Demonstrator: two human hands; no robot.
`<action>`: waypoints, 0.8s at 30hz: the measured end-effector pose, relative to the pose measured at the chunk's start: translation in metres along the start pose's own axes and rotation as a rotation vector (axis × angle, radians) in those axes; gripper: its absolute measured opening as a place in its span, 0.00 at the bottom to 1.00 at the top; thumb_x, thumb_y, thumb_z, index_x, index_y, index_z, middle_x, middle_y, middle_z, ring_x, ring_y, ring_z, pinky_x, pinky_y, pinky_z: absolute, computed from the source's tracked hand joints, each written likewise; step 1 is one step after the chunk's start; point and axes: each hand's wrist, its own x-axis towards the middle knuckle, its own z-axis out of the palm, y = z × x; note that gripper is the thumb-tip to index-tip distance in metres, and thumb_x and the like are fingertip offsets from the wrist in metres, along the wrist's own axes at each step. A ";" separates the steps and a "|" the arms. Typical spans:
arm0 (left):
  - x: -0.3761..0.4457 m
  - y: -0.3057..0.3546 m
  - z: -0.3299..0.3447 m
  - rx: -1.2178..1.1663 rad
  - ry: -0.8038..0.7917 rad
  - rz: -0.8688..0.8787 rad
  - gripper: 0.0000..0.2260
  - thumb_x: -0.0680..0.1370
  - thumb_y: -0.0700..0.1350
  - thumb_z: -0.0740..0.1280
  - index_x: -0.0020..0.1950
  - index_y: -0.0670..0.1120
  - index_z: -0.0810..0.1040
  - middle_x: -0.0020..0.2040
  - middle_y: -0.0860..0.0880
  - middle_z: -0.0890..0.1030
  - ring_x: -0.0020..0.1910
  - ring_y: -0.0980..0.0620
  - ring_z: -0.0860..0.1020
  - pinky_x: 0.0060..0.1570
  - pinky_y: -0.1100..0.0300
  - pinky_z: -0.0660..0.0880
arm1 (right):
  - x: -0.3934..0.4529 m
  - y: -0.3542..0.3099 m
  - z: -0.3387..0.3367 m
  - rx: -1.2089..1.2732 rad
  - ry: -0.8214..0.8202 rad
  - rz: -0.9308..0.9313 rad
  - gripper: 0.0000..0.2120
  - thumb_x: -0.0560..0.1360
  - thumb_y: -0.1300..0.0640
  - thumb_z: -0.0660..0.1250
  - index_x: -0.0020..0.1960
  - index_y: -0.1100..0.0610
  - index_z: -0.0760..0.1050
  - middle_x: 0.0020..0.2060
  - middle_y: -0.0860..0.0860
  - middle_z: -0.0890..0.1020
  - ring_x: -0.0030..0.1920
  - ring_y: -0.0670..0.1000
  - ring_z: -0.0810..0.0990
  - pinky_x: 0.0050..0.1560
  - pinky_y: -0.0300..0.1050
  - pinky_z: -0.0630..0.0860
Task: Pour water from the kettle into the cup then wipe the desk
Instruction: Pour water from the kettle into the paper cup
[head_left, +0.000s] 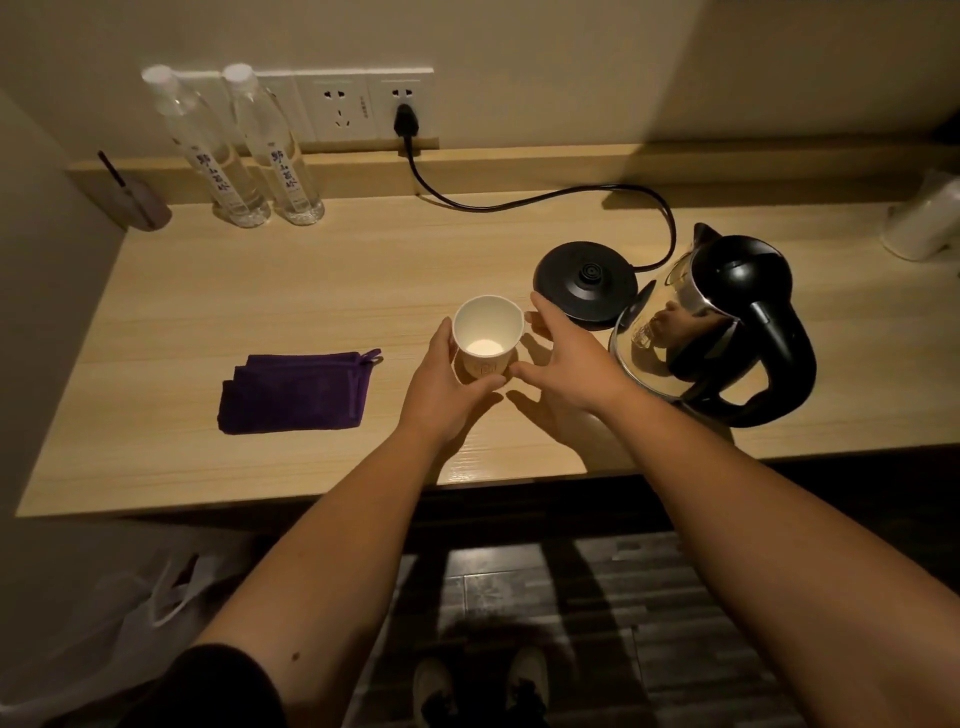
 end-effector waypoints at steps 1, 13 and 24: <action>0.001 0.001 0.001 -0.005 0.001 0.000 0.40 0.70 0.51 0.76 0.76 0.55 0.57 0.71 0.54 0.69 0.66 0.56 0.67 0.57 0.61 0.66 | -0.002 -0.001 -0.003 -0.019 0.012 -0.014 0.45 0.71 0.52 0.73 0.77 0.50 0.48 0.75 0.51 0.64 0.73 0.52 0.63 0.67 0.50 0.65; 0.006 0.000 0.006 -0.013 0.009 -0.012 0.34 0.72 0.49 0.75 0.73 0.53 0.61 0.60 0.54 0.72 0.59 0.52 0.71 0.54 0.57 0.69 | -0.080 -0.014 -0.104 -0.475 0.384 -0.247 0.33 0.74 0.52 0.69 0.74 0.55 0.60 0.72 0.52 0.66 0.73 0.51 0.62 0.72 0.51 0.62; 0.009 -0.008 0.004 0.047 0.008 -0.022 0.34 0.73 0.49 0.74 0.74 0.53 0.60 0.67 0.50 0.72 0.64 0.48 0.71 0.59 0.52 0.70 | -0.125 0.056 -0.120 -0.260 0.660 0.147 0.35 0.70 0.45 0.72 0.72 0.54 0.62 0.63 0.52 0.71 0.61 0.50 0.73 0.59 0.48 0.75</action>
